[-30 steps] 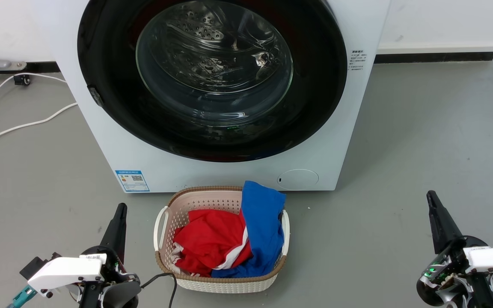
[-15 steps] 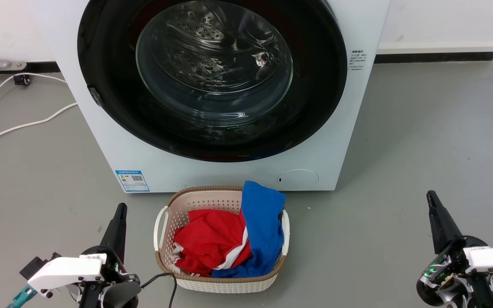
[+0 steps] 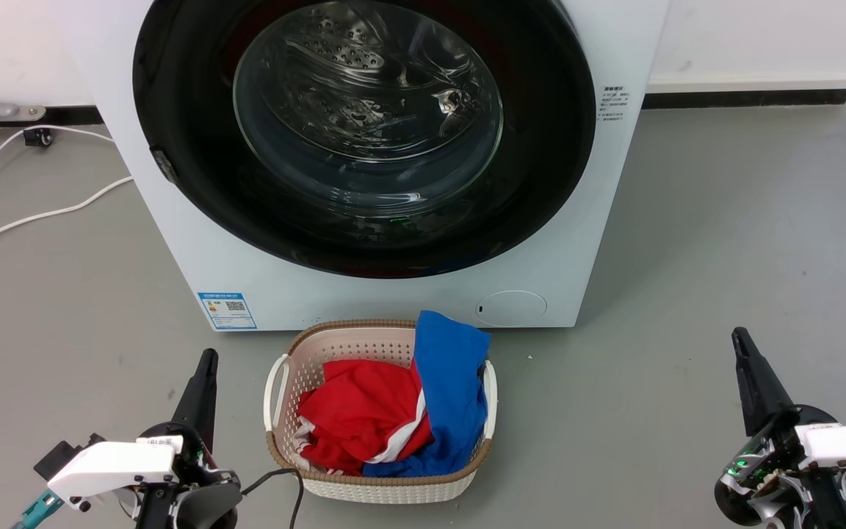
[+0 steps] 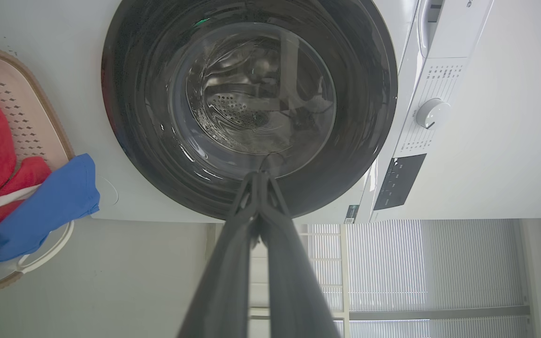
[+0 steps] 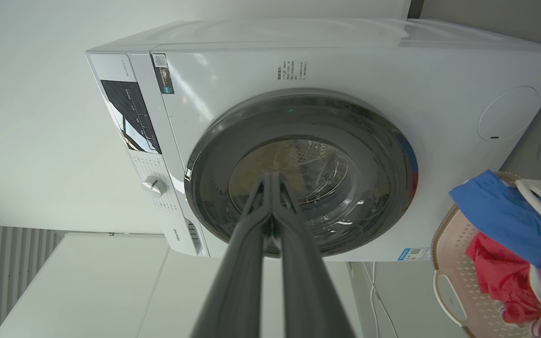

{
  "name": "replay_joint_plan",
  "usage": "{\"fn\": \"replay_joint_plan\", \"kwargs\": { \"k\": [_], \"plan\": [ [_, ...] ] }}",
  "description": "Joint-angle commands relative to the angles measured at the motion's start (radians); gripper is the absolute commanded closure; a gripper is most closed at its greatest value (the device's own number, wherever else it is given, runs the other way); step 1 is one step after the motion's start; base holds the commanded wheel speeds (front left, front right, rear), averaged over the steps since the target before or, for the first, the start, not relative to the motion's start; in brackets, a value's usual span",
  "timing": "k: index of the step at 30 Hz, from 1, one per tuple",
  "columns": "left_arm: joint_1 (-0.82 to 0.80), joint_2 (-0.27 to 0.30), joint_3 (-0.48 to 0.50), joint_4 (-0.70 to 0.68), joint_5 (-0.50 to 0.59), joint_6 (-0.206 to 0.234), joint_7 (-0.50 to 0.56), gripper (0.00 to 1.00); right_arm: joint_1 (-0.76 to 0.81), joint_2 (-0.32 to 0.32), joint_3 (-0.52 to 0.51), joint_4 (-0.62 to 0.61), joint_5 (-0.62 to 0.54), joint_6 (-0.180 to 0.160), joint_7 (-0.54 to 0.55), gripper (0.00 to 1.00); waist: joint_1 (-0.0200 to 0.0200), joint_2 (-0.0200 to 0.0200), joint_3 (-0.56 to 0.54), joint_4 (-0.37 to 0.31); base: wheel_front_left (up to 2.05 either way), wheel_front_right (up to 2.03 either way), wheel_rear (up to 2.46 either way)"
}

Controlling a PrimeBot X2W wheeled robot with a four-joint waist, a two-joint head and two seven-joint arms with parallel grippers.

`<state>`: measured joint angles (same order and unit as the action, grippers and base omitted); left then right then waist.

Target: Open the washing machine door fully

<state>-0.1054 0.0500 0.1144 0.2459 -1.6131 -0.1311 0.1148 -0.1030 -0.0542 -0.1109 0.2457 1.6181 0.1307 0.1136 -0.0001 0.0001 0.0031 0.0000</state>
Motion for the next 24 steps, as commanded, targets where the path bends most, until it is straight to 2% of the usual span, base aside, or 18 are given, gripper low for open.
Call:
{"fn": "replay_joint_plan", "kwargs": {
  "k": [1,5,6,13,14,19,24],
  "plan": [
    [-0.008,-0.001,0.002,0.0,0.0,-0.003,0.002,1.0,-0.013,0.003,-0.001,0.001,-0.007,0.0,0.001,1.0,0.0001,-0.0001,0.0,0.0,0.0,0.0,0.0],
    [-0.008,-0.001,0.002,0.0,0.0,-0.003,0.002,1.0,-0.013,0.003,-0.002,0.001,-0.007,0.0,0.001,1.0,0.0001,-0.0001,0.0,0.0,0.0,0.0,0.0],
    [0.0,0.0,0.0,0.001,0.0,0.0,0.0,0.0,0.0,0.0,0.0,0.001,0.0,0.0,0.0,0.0,0.0001,-0.0001,0.0,0.0,0.0,0.0,0.0],
    [0.029,-0.002,-0.006,-0.005,0.022,0.001,-0.033,0.0,0.034,0.002,-0.009,0.01,-0.04,-0.001,-0.033,0.0,0.0001,-0.0001,0.001,0.0,0.0,0.0,0.0],
    [0.033,-0.002,0.009,-0.021,0.095,0.003,-0.058,0.0,0.044,0.002,-0.022,-0.017,-0.139,-0.001,-0.057,0.0,0.0001,-0.0001,0.001,0.0,0.0,0.0,0.0],
    [0.035,-0.002,0.01,-0.057,0.213,0.026,-0.081,0.0,0.054,0.002,-0.03,-0.056,-0.255,0.0,-0.08,0.0,0.0001,-0.0001,0.002,0.0,0.0,0.0,0.0],
    [0.044,-0.001,-0.005,-0.101,0.339,0.066,-0.103,0.0,0.065,0.002,-0.024,-0.103,-0.392,0.0,-0.102,0.0,0.0001,-0.0001,0.002,0.0,0.0,0.0,0.0]
  ]
}}
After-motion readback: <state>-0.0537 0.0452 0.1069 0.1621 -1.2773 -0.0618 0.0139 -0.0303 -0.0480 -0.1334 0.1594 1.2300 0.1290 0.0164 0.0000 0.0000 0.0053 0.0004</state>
